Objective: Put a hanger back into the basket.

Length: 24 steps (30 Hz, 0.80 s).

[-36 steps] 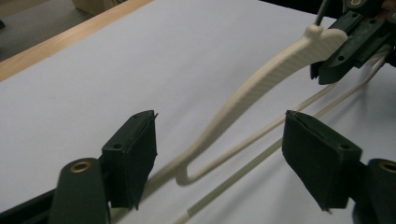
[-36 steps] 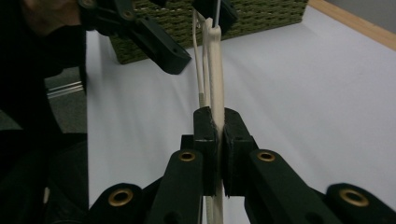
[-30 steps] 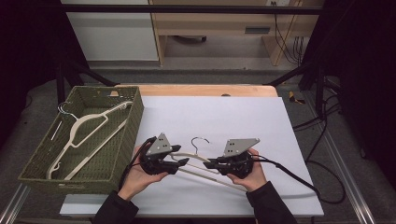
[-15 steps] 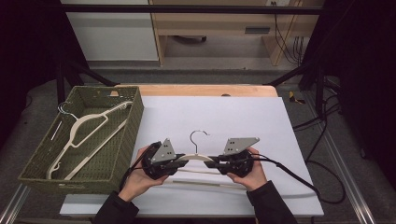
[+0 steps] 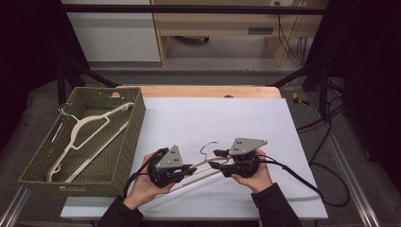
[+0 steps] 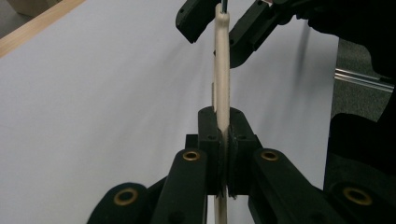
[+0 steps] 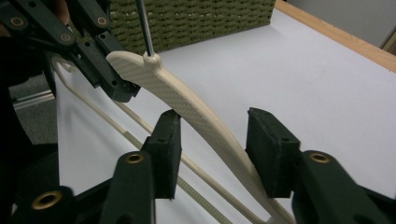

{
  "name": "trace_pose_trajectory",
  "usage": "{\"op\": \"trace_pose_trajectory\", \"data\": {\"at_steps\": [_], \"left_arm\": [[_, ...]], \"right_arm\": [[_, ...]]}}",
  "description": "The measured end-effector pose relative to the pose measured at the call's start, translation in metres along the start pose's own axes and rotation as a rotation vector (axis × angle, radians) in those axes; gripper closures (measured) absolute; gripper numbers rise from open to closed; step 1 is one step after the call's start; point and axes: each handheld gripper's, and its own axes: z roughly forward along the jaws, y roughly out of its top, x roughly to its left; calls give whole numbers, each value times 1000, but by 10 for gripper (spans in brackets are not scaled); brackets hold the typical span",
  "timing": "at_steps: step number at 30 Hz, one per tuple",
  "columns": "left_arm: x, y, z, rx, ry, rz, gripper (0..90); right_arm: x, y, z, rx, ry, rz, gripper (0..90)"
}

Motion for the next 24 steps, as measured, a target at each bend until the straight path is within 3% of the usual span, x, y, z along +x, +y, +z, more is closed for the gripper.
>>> {"op": "trace_pose_trajectory", "data": {"at_steps": [3, 8, 13, 24], "left_arm": [[1, 1, -4, -12, 16, -18, 864], [5, 2, -13, -40, 67, -64, 863], [9, 3, -23, -58, 110, -103, 864], [20, 17, -67, -131, 164, -147, 863]], "right_arm": [[0, 2, -7, -43, -18, 14, 366], [-6, 1, -25, -125, -103, 74, 180], [-14, -5, -45, -183, -177, 120, 111], [-22, -20, -75, -210, -256, 170, 71]]}}
